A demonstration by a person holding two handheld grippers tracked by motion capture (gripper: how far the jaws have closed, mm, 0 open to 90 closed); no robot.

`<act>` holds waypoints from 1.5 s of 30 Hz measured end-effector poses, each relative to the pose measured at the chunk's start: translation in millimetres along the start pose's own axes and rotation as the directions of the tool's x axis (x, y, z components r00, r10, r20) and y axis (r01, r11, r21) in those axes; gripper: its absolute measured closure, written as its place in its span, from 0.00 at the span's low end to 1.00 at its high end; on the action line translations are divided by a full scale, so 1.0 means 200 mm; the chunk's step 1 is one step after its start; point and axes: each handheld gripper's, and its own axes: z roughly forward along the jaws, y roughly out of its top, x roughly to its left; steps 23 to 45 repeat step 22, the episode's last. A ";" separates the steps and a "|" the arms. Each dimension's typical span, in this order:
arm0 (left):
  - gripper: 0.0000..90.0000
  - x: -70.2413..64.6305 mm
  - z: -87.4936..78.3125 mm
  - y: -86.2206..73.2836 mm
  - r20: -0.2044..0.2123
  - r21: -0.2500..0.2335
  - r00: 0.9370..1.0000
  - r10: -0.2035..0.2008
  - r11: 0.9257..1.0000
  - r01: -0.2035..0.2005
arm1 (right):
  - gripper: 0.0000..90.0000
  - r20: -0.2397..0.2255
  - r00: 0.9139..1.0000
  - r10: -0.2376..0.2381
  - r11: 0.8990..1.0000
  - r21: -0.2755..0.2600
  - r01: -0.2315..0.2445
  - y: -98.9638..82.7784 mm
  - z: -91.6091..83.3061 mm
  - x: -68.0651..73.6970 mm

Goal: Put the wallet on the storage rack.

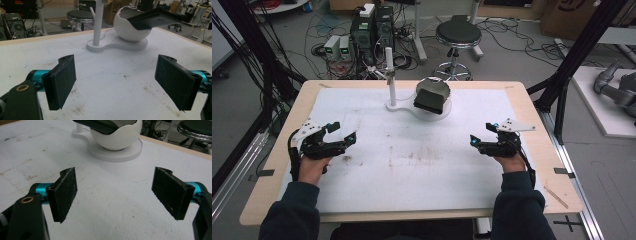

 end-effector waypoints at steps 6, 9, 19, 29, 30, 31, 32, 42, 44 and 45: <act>0.19 0.00 0.01 -0.01 0.003 0.009 1.000 -0.001 1.000 0.001 | 0.23 -0.001 1.000 0.000 1.000 0.005 0.000 0.00 0.00 0.00; 0.19 0.00 0.01 -0.01 0.000 0.006 1.000 -0.003 1.000 0.003 | 0.23 -0.002 1.000 0.006 1.000 0.004 -0.006 -0.01 0.00 -0.01; 0.19 0.01 0.03 -0.01 -0.004 0.003 1.000 -0.012 1.000 0.012 | 0.23 -0.002 1.000 0.003 1.000 0.003 -0.003 -0.01 0.00 0.00; 0.19 0.01 0.03 -0.01 -0.005 0.007 1.000 -0.010 1.000 0.010 | 0.23 -0.005 1.000 0.002 1.000 0.005 -0.002 -0.02 0.00 0.00; 0.19 0.01 0.03 -0.01 -0.005 0.007 1.000 -0.010 1.000 0.010 | 0.23 -0.005 1.000 0.002 1.000 0.005 -0.002 -0.02 0.00 0.00; 0.19 0.01 0.03 -0.01 -0.005 0.007 1.000 -0.010 1.000 0.010 | 0.23 -0.005 1.000 0.002 1.000 0.005 -0.002 -0.02 0.00 0.00; 0.19 0.01 0.03 -0.01 -0.005 0.007 1.000 -0.010 1.000 0.010 | 0.23 -0.005 1.000 0.002 1.000 0.005 -0.002 -0.02 0.00 0.00; 0.19 0.01 0.03 -0.01 -0.005 0.007 1.000 -0.010 1.000 0.010 | 0.23 -0.005 1.000 0.002 1.000 0.005 -0.002 -0.02 0.00 0.00; 0.19 0.01 0.03 -0.01 -0.005 0.007 1.000 -0.010 1.000 0.010 | 0.23 -0.005 1.000 0.002 1.000 0.005 -0.002 -0.02 0.00 0.00; 0.19 0.01 0.03 -0.01 -0.005 0.007 1.000 -0.010 1.000 0.010 | 0.23 -0.005 1.000 0.002 1.000 0.005 -0.002 -0.02 0.00 0.00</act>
